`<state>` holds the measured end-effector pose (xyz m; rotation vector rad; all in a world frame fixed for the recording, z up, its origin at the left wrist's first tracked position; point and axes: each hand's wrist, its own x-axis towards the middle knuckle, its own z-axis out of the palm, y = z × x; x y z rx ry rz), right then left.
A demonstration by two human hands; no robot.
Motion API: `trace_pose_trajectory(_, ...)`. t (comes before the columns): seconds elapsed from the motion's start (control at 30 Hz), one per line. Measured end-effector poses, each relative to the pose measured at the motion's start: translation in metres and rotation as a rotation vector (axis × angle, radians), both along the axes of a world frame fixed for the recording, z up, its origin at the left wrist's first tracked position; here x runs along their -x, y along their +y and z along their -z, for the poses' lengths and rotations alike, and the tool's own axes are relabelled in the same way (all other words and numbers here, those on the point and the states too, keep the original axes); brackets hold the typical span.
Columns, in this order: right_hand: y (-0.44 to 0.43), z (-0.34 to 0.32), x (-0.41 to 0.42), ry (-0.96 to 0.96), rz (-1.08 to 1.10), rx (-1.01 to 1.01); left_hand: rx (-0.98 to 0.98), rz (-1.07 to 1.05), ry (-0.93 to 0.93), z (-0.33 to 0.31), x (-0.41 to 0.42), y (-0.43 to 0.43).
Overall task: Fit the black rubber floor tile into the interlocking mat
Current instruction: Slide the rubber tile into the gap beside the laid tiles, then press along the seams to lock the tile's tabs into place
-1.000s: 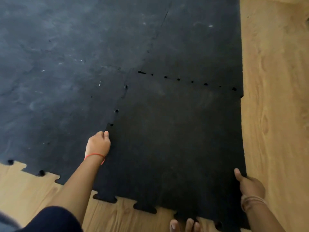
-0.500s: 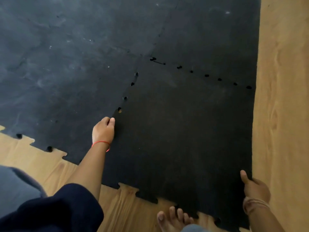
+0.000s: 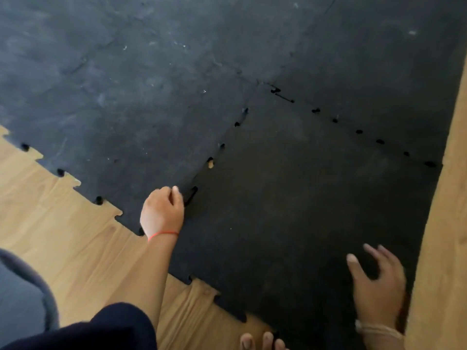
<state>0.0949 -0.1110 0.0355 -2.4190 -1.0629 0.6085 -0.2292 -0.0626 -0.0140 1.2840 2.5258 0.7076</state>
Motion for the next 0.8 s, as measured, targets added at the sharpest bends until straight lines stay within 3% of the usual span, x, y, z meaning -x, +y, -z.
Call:
trace_pose_trajectory(0.13, 0.061, 0.001, 0.068, 0.035, -0.675, -0.173, -0.088, -0.463, -0.104, 0.017, -0.017, -0.054)
trace_pose_trajectory(0.27, 0.124, 0.006, 0.131, -0.097, -1.239, -0.282, -0.069, -0.491, -0.22, 0.026, -0.05, -0.079)
trace_pose_trajectory(0.37, 0.157, 0.015, 0.175, -0.195, -1.518, -0.222, -0.115, -0.548, -0.344, 0.025, -0.047, -0.077)
trace_pose_trajectory(0.47, 0.165, 0.035, 0.196, -0.344, -1.657, -0.092, -0.189, -0.559, -0.359, 0.023, -0.045, -0.076)
trace_pose_trajectory(0.53, 0.163, 0.045, 0.194, -0.384, -1.66, -0.114, -0.245, -0.554, -0.358, 0.021, -0.046, -0.074)
trace_pose_trajectory(0.67, 0.164, 0.045, 0.193, -0.345, -1.633, -0.168, -0.27, -0.545, -0.339, 0.021, -0.044, -0.072)
trace_pose_trajectory(0.8, 0.172, 0.038, 0.203, -0.282, -1.617, -0.093, -0.278, -0.593, -0.36, 0.014, -0.044, -0.072)
